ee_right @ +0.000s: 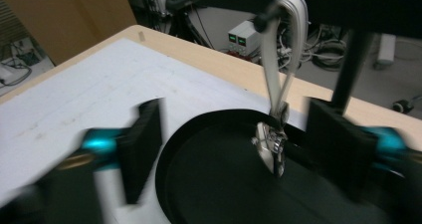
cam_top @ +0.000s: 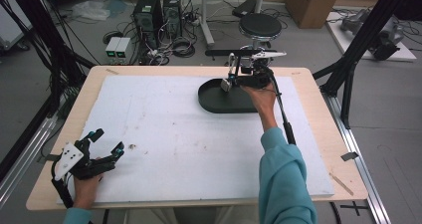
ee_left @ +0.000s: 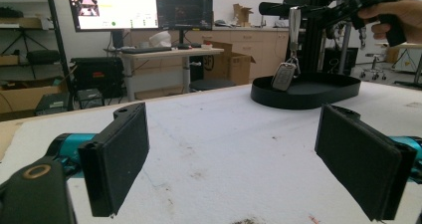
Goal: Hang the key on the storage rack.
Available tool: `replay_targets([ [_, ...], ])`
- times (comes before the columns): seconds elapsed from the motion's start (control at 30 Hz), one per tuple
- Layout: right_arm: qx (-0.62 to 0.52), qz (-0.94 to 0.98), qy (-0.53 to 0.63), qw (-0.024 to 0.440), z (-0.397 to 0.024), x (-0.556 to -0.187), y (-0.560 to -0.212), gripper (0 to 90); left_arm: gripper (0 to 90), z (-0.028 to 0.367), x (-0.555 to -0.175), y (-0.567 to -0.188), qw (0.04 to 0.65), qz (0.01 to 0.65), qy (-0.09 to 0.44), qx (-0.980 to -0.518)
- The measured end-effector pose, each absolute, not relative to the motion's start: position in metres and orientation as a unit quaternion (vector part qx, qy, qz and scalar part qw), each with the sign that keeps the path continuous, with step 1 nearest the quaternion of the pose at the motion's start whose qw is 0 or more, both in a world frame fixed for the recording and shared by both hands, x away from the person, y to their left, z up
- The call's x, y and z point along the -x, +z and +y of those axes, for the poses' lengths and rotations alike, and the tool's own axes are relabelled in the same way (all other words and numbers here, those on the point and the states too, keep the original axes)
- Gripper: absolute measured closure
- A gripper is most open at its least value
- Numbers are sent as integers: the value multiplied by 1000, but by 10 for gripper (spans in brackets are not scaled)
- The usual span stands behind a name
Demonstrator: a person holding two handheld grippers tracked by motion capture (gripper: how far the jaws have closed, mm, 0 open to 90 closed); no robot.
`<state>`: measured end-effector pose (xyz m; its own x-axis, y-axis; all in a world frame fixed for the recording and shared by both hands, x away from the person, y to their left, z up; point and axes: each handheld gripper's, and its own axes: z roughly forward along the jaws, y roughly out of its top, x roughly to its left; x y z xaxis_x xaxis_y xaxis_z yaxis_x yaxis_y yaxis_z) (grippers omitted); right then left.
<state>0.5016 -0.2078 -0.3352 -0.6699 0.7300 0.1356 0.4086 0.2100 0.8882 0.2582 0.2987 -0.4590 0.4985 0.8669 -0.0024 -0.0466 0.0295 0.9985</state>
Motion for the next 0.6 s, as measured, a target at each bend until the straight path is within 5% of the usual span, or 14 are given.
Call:
replay_targets([
  [0.07, -362, 761, 500, 197, -205, -490, -329, 7, 142, 299, -258, -459, 629, 344, 364, -595],
  [0.6, -292, 706, 604, 225, -272, -375, -360, 7, 142, 299, -258, -459, 627, 343, 364, -597],
])
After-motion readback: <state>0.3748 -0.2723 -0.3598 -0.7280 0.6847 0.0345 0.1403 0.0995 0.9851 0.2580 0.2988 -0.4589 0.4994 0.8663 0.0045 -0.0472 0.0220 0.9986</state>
